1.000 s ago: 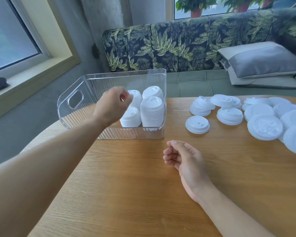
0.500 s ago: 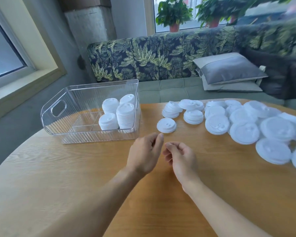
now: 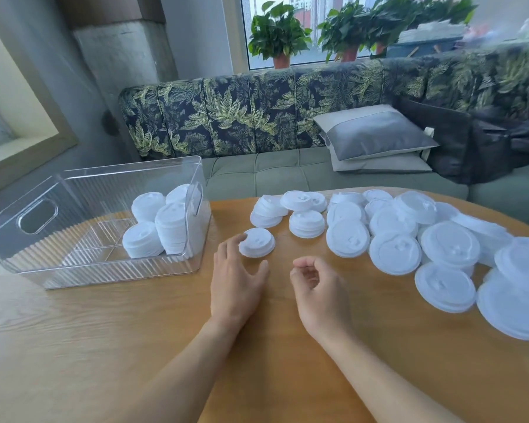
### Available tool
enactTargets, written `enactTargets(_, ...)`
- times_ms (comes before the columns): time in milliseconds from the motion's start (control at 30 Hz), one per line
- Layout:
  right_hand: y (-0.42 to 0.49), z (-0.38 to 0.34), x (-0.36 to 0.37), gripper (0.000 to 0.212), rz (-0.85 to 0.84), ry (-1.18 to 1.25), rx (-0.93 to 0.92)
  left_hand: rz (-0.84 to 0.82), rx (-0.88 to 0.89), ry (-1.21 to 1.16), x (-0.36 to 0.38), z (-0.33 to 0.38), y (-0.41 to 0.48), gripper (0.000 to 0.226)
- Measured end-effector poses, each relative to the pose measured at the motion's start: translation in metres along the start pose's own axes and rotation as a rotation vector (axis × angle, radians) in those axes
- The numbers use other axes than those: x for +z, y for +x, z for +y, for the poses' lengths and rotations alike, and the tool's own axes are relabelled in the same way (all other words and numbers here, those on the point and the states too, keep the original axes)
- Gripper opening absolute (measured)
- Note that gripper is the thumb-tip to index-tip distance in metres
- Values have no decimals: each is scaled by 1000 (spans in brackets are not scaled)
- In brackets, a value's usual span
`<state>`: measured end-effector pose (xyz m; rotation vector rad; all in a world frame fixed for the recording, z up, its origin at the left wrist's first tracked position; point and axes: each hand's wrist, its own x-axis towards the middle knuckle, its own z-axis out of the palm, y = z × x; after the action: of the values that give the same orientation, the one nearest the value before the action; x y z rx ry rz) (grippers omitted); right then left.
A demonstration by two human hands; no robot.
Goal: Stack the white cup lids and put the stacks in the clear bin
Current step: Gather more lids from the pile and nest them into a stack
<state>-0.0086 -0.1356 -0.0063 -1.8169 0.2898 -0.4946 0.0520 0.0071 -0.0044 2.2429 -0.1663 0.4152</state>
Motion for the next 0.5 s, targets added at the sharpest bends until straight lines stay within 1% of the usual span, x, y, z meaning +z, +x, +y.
enactTargets(133, 20, 4, 6, 16, 24, -49, -13, -77, -35, 43, 8, -11, 32, 96)
enactTargets(233, 31, 6, 12, 16, 24, -55, -17, -137, -56, 47, 13, -19, 50, 112)
enactTargets(300, 36, 5, 16, 16, 19, -64, -18, -152, -77, 25, 13, -23, 57, 114)
enactTargets(367, 39, 4, 18, 17, 29, -70, -6, -138, -69, -7, 13, -24, 58, 109)
enactTargets(500, 38, 2, 19, 19, 62, -59, -13, 9, -47, -133, 10, -20, 47, 97)
